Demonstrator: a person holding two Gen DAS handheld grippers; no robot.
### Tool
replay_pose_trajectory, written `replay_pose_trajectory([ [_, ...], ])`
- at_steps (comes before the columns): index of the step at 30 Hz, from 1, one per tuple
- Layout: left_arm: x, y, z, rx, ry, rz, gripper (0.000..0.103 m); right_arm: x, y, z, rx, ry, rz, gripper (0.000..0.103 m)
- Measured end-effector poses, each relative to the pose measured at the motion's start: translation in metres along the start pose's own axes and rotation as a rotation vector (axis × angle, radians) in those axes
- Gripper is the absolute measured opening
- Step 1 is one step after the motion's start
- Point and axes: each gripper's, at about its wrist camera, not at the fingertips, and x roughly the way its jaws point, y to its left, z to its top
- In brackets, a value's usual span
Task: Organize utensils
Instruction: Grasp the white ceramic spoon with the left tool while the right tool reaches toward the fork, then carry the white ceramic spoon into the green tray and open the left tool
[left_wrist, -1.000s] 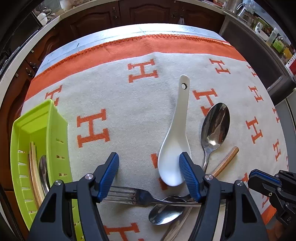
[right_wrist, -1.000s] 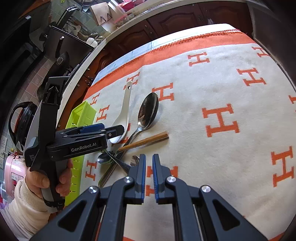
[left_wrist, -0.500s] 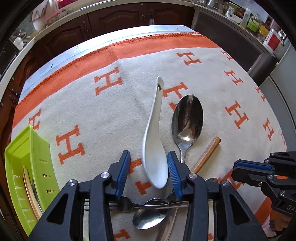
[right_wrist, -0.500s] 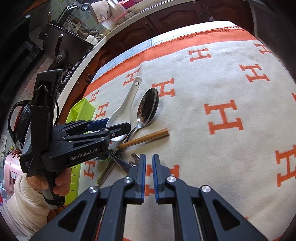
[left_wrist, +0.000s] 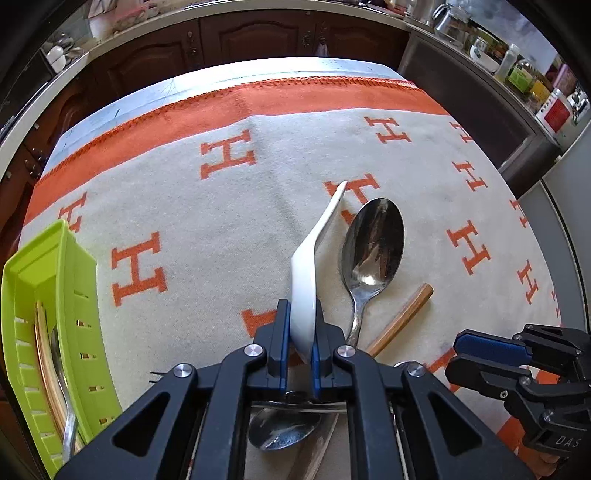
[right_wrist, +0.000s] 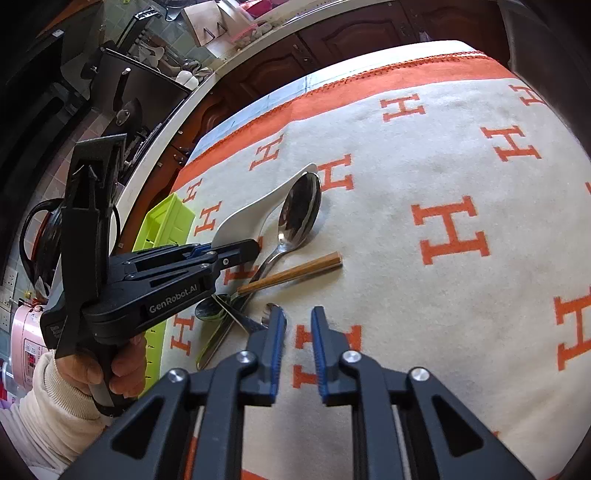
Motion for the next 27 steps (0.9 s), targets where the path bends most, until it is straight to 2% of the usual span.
replay_pose_trajectory([
  [6, -0.019, 0.018, -0.017, -0.1, -0.038, 0.008, 0.006, 0.004, 0.003, -0.003, -0.024, -0.004, 0.001, 0.026],
  [12, -0.056, 0.031, -0.033, -0.156, -0.105, 0.011, 0.007, 0.016, 0.009, -0.006, -0.075, 0.01, 0.002, 0.026],
  [16, -0.077, 0.036, -0.043, -0.189, -0.137, 0.005, 0.007, 0.021, 0.016, -0.005, -0.131, -0.015, -0.004, 0.025],
  [17, -0.08, 0.037, -0.045, -0.194, -0.139, -0.002, 0.007, 0.022, 0.018, -0.005, -0.146, -0.021, -0.008, 0.024],
  [21, -0.091, 0.039, -0.053, -0.204, -0.148, -0.013, 0.007, 0.028, 0.026, -0.008, -0.206, -0.023, -0.026, 0.007],
  [27, -0.101, 0.038, -0.061, -0.2, -0.163, 0.001, 0.007, 0.022, 0.024, -0.013, -0.192, -0.042, -0.011, 0.003],
])
